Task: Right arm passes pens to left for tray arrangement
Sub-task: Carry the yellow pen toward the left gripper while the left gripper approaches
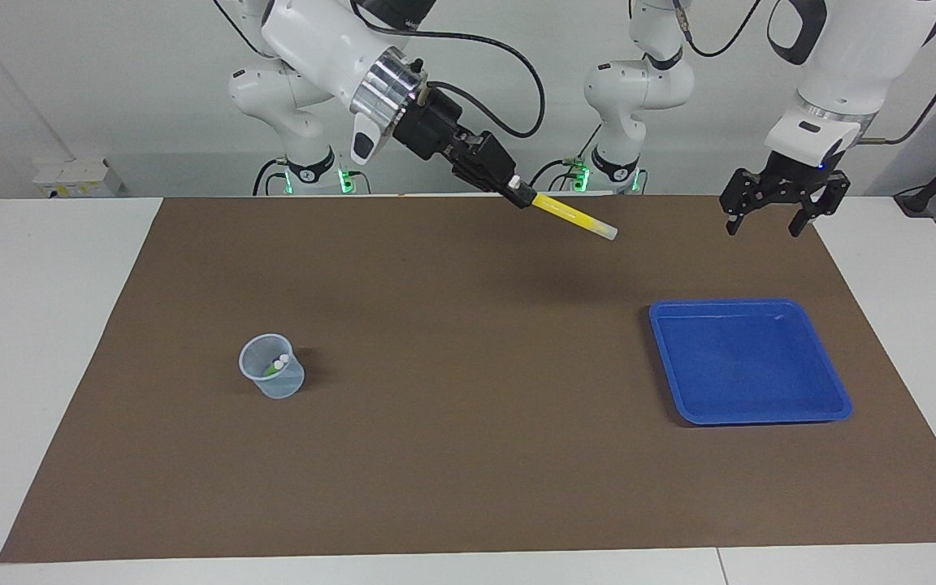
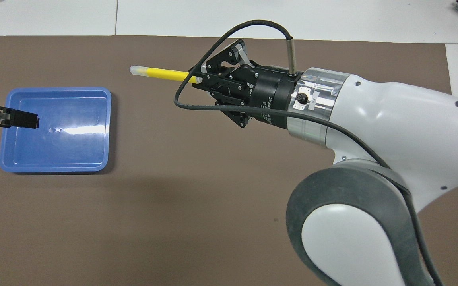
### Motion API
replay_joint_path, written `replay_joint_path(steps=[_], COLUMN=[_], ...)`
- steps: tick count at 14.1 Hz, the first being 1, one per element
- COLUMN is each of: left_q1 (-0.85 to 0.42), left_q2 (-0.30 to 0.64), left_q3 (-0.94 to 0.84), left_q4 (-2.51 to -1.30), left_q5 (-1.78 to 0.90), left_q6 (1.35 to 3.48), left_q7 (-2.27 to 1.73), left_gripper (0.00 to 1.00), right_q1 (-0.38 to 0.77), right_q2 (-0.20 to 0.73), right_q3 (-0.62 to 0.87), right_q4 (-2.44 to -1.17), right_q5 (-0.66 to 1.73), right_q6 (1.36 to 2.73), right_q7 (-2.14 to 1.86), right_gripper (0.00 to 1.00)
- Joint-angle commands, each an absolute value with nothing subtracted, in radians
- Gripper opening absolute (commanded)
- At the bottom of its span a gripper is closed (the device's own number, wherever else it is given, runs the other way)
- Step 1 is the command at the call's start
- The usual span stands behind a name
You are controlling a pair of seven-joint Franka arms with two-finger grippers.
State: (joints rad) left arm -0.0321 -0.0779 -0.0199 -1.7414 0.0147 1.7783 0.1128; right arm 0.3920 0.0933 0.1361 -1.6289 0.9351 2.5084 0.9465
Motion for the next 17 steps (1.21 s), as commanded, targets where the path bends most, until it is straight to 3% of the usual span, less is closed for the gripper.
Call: replay_joint_path(steps=[1, 6, 12, 17], left_q1=[0.003, -0.037, -0.017, -0.057], left_q2=[-0.186, -0.17, -0.123, -0.11], left_q3=[-0.023, -0.037, -0.034, -0.037], left_q4=[-1.908, -1.899, -1.904, -1.908], left_q5=[-0.116, -0.443, -0.886, -0.952], left_q6=[1.784, 1.755, 1.851, 2.008], left_q7=[-0.08, -0.82, -1.346, -1.515], left_gripper=[0.67, 0.75, 0.74, 0.74], right_q1=[0.416, 0.429, 0.459, 0.515], right_q2=[0.12, 0.179, 0.222, 0.213], right_q3=[0.141, 0.143, 0.143, 0.141], right_q4=[-1.629, -1.628, -1.638, -1.672], right_q5=[0.979, 1.028, 1.063, 1.055], right_q6=[2.557, 2.609, 2.632, 2.678], right_q7=[0.96, 0.974, 0.973, 0.963], right_gripper=[0.0, 0.0, 0.0, 0.0])
